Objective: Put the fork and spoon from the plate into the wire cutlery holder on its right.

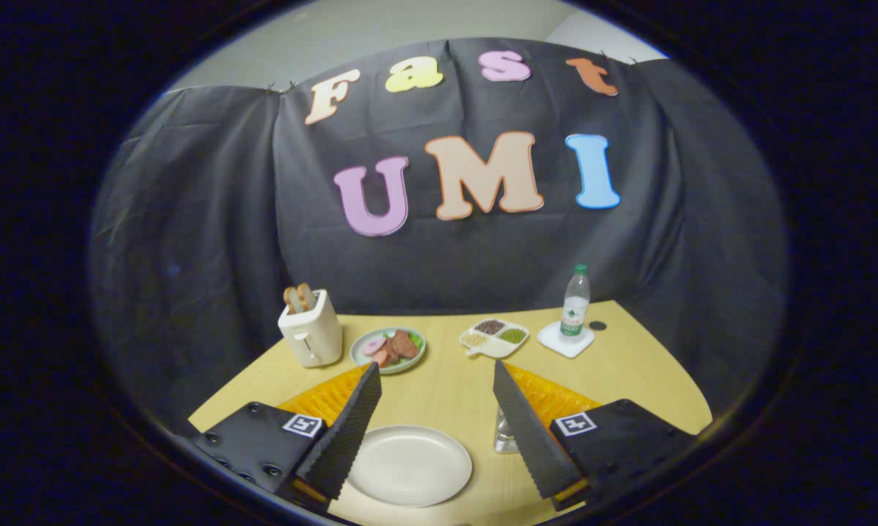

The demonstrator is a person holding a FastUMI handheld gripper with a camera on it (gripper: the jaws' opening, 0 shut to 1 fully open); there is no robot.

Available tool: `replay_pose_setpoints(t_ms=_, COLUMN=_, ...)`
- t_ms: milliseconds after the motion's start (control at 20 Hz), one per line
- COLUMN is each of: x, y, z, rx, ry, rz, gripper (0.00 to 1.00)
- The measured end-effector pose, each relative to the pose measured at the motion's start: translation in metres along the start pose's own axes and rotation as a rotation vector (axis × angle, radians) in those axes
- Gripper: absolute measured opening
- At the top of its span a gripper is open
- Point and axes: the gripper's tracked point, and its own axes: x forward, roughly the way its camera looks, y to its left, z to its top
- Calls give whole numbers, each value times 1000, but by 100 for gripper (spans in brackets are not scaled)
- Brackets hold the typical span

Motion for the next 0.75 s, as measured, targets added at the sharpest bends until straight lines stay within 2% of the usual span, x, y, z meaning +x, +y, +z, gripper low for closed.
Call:
replay_pose_setpoints(t_ms=150, x=-16, y=-9, z=29, rx=-29, ry=-127, rz=-66, gripper=100)
replay_pose_setpoints(t_ms=250, x=-18, y=-13, z=41, rx=-44, ry=-158, rz=-95, gripper=100)
replay_pose_setpoints(t_ms=750, x=-19, y=-28, z=59, rx=-28, ry=-212, rz=-119, gripper=100)
